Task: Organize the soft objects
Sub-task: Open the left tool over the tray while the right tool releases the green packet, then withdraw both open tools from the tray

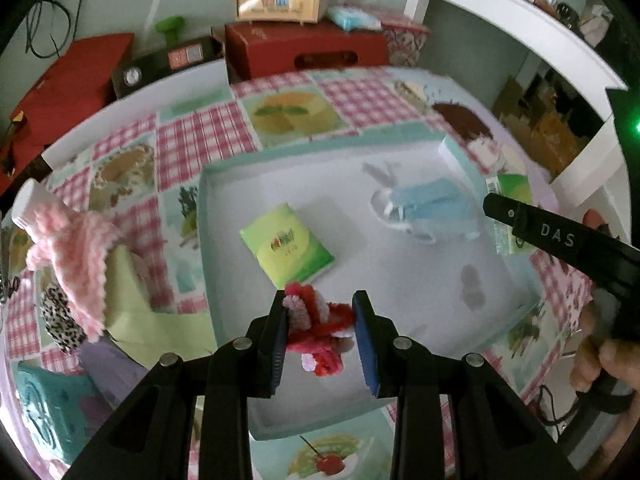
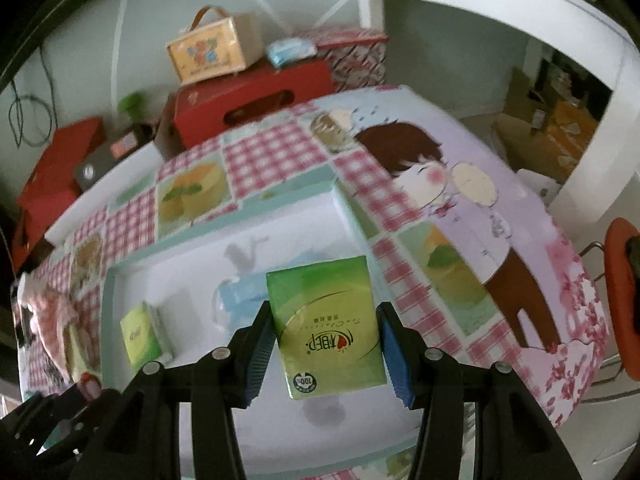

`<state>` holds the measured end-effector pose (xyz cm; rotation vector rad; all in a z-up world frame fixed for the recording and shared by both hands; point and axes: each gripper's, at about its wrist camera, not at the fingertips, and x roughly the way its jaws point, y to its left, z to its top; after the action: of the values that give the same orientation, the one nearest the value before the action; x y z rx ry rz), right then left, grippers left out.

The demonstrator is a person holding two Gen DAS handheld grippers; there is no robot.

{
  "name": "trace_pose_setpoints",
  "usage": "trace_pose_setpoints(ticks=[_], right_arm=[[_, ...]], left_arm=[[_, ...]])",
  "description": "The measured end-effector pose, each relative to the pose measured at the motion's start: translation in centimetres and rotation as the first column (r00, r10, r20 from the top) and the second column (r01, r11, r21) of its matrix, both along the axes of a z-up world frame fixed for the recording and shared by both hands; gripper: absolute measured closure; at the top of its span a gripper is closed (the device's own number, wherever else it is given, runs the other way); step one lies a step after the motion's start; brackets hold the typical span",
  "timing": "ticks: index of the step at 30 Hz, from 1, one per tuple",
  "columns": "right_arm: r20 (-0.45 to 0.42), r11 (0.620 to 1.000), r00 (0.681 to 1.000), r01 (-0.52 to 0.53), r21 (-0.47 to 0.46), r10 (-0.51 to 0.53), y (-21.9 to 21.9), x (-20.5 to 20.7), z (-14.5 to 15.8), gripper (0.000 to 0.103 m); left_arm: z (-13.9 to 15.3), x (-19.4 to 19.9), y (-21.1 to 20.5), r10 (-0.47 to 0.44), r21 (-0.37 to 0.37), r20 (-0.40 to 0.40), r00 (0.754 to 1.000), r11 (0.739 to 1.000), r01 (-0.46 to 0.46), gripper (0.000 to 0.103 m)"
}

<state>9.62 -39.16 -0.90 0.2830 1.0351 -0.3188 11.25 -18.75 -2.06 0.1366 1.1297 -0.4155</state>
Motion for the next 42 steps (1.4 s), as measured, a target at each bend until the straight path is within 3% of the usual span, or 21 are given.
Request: trace_pose_setpoints(ticks=[5,9,17,24,31,33,34,42], right_arm=[[-0.058,1.000,0.998,-0.028,-0.013,0.027,0.7,0.3,-1.2,0.049],[-0.091,0.999,0.995,-0.033,-0.015,0.032,0.9,0.6,-1.8,0.048],[-0.093,0.998,0.994,-0.054,-0.032,0.051,1.4,0.8,-1.6,0.039],[-0.069,0.999,0.997,-0.036,-0.030,0.034,1.2,0.7,-1.2,0.025],[-0.055,1.000,0.998,-0.009,-0.022,0.008,0.7,0.6,-1.1,0.015],[-0.052,1.000,0.999,-0.015,-0.025,0.014,0.8,0.6,-1.2,0.008],[-0.049,0.999,0.999,-0.018,-0.027,0.017,0.9,0.6,-1.2,0.000],[-0.046,0.999,0.999,-0.016,-0.031,0.014,0.9,0.7,-1.1,0.000]], left_arm=[[-1.2,0.0,-0.5,-0.009,0.022,-0.045,0.999,1.000,0.010,0.068],[-0.9,-0.1,-0.6,-0.014,0.026,-0.035,0.999,1.000,0.015,0.044],[-0.4,0.2,-0.3,0.002,0.033,-0.020,1.000,0.999,-0.001,0.041],[0.3,0.5,0.5,0.033,-0.014,-0.002,0.999,0.999,-0.033,0.016],[1.2,0.8,1.7,0.082,-0.069,0.022,0.996,0.994,-0.080,0.007],[1.6,0.9,2.2,0.106,-0.086,0.036,0.994,0.991,-0.103,0.001],[1.8,1.0,2.4,0.118,-0.092,0.042,0.992,0.989,-0.114,0.001],[1.8,1.7,4.0,0.179,-0.127,0.038,0.983,0.977,-0.173,0.001]])
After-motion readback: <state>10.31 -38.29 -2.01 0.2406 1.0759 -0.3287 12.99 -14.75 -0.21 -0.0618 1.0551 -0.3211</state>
